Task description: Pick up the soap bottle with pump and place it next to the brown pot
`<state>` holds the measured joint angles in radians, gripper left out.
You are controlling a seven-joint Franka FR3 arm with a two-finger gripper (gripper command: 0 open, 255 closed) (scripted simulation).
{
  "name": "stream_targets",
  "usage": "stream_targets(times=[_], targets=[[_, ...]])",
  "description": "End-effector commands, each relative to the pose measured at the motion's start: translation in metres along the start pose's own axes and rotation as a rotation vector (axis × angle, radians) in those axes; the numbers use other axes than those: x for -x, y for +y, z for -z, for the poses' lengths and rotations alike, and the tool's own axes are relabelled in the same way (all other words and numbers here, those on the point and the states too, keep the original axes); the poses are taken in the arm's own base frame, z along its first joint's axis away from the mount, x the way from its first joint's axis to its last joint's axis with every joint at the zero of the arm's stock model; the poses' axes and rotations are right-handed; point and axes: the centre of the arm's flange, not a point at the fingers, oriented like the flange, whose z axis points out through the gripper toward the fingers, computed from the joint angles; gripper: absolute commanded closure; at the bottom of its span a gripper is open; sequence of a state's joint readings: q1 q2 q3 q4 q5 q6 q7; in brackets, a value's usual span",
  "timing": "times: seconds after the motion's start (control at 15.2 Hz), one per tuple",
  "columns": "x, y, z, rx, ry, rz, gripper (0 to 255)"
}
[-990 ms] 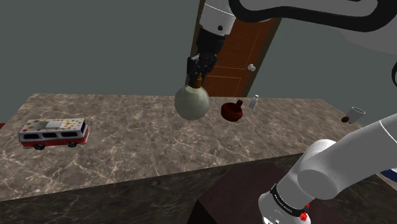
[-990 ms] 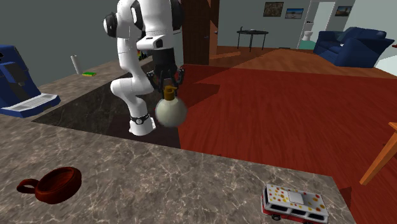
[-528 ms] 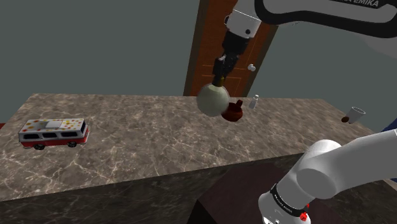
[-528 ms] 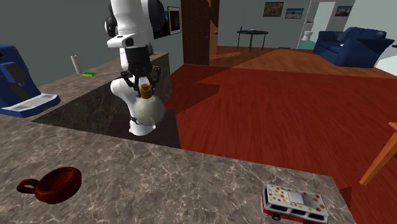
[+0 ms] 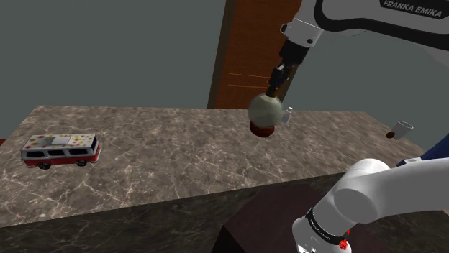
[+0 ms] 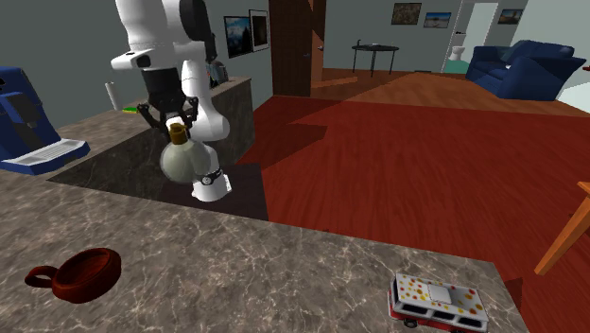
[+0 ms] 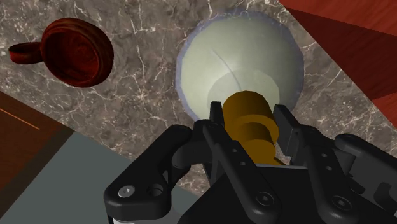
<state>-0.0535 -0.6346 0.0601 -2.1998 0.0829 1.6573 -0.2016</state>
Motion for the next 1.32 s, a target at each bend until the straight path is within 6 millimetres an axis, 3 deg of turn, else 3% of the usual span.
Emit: stream_targets(times=[0.0, 1.25], targets=[[0.013, 0.025, 0.002, -0.001, 0.000, 0.002, 255], [0.135, 0.244, 0.021, -0.001, 0.000, 0.002, 255]])
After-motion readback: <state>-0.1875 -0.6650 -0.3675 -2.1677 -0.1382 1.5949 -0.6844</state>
